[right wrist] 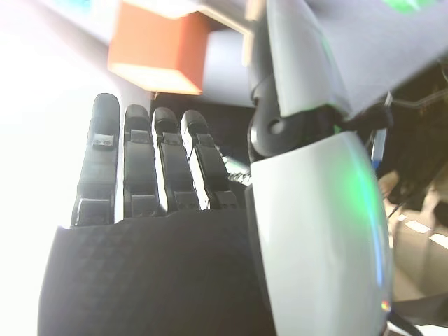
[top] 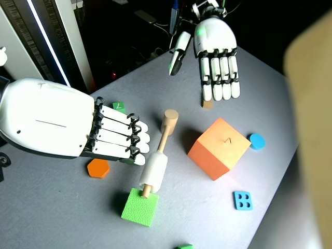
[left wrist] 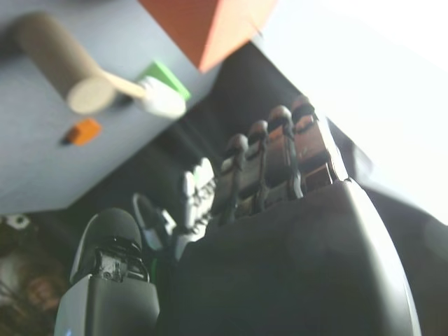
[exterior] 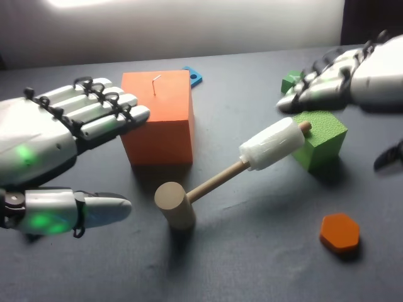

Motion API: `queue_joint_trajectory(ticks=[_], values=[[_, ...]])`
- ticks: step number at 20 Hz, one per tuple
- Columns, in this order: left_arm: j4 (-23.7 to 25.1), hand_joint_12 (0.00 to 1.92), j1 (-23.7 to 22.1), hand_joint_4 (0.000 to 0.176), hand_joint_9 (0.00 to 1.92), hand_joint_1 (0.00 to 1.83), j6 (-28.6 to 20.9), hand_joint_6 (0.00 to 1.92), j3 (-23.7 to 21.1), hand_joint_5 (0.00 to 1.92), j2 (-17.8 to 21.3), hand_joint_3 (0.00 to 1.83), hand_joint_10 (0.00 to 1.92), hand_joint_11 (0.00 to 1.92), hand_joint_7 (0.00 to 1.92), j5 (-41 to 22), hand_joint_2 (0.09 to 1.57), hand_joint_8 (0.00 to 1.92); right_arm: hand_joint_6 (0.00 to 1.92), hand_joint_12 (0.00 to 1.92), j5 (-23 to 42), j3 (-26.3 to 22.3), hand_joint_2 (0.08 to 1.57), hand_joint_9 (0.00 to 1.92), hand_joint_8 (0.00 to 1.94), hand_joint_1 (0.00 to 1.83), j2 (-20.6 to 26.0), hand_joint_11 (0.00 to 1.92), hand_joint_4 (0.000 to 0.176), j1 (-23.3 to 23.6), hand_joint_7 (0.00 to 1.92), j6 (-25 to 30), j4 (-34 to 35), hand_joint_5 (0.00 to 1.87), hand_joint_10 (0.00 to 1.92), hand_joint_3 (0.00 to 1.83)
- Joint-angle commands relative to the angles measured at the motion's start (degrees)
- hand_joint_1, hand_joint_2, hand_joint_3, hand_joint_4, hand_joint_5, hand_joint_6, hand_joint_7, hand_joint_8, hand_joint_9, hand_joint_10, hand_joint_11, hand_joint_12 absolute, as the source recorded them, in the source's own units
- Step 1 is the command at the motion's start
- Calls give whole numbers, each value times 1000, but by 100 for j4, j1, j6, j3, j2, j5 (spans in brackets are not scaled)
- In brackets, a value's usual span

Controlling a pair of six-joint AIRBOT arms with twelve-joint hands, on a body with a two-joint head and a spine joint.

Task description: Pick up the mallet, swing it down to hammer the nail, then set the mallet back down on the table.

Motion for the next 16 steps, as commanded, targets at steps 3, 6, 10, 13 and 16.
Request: queue_joint_trajectory(ticks=[3, 6, 10, 13, 16], values=[[144, 0, 18, 0, 0, 0, -279, 1, 216, 3, -242, 13, 0, 0, 0, -685, 1195, 0, 7, 573, 261, 7, 1000, 111, 4, 1236, -226, 0, 0, 201, 106, 1331, -1747, 132, 8, 0], [146, 0, 27, 0, 0, 0, -288, 0, 338, 0, -433, 15, 0, 0, 0, -626, 1203, 0, 1, 496, 199, 13, 1022, 73, 0, 1256, -668, 0, 0, 114, 69, 2974, -3707, 84, 1, 4], [138, 0, 9, 0, 0, 0, -279, 7, 461, 19, -542, 11, 0, 0, 16, -444, 1204, 6, 7, 497, -129, 231, 1023, 97, 3, 1243, -1371, 0, 0, -452, 86, 4560, -5420, 104, 5, 1], [-17, 0, -35, 0, 0, 0, -76, 2, 555, 11, -594, 10, 0, 0, 10, -395, 1204, 2, 1, 599, -36, 483, 1015, 108, 1, 1219, -1782, 0, 0, -627, 80, 5105, -5693, 104, 4, 0], [-234, 0, -68, 0, 0, 0, 141, 2, 673, 6, -669, 9, 0, 0, 9, -394, 1208, 2, 4, 571, -63, 569, 999, 113, 3, 1264, -2111, 0, 0, -772, 101, 5828, -6400, 133, 3, 0]])
